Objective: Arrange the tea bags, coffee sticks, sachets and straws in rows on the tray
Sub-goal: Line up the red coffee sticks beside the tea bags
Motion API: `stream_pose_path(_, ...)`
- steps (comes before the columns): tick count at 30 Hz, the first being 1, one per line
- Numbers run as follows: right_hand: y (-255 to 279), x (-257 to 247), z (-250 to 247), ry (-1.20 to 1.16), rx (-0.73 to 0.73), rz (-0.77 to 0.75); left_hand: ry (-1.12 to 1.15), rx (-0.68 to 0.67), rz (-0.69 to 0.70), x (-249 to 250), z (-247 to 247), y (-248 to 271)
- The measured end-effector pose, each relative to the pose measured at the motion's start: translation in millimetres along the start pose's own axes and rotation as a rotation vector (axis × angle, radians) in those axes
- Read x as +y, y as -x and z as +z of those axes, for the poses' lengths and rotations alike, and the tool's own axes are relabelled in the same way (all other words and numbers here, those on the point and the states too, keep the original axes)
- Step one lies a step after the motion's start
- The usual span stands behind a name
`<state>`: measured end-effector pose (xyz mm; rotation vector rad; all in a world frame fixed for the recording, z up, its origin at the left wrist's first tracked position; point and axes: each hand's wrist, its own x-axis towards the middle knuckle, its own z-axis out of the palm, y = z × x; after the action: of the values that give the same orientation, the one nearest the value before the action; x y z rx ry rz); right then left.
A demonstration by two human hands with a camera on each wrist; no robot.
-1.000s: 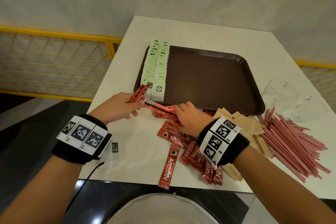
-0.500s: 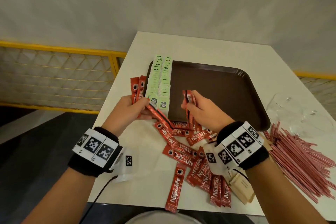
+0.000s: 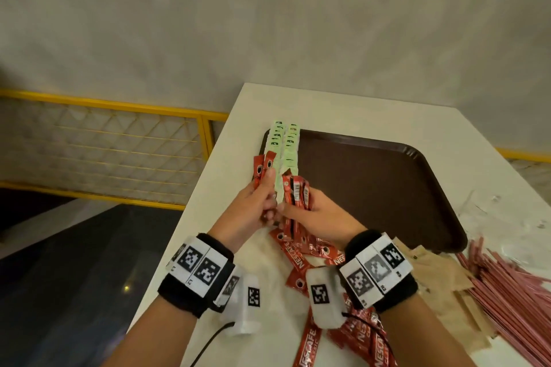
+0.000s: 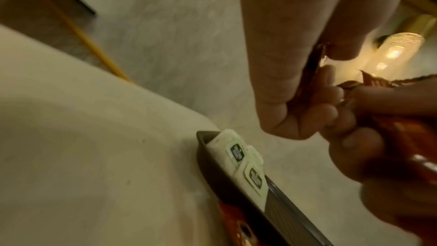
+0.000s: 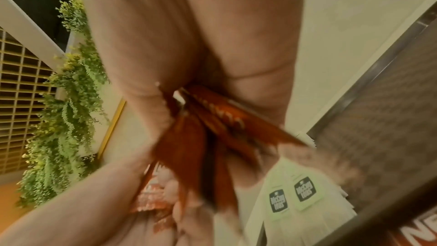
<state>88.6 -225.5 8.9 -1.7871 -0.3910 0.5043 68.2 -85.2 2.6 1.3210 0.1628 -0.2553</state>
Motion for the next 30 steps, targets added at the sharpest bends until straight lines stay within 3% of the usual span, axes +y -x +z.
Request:
stream_pose_path(4,-13,-5,2,-0.175,0.205,0.036,0.113,-0.016,-0.114,-1,2,1)
stream_pose_path(8,-23,-5,15,-0.316,0.186,0.111,0.032,-0.045,-0.137,-4,4,0)
stream_pose_path(12,-25,-5,22,-0.447,0.168,0.095,-0.163,-0.008,-0.156,-6,1,-4)
stream_pose_path(15,-22,-4,29,-0.402,0.165,0.097,-0.298,-0.019,-0.145,-5,-3,-9)
stream_pose_path(18,-22,-3,32,-0.439,0.172,0.099,-0.220,-0.049,-0.140,4,-5,-6)
stream_pose_path(21,-19,-8,33,-0.449,0.156,0.111,-0.078,-0.185,-0.096,0,-13,0)
stream_pose_path(25,-18,-6,42,-0.174,0.099,0.094,-0.170,-0.371,-0.144,-11,-25,3)
stream_pose_path(27,-17,-3,45,-0.055,0.045,0.112,-0.214,-0.427,-0.162,-8,-29,5)
stream_pose_path(30,-17,-3,45,-0.081,0.015,0.085,-0.242,-0.449,-0.176,-5,-33,4)
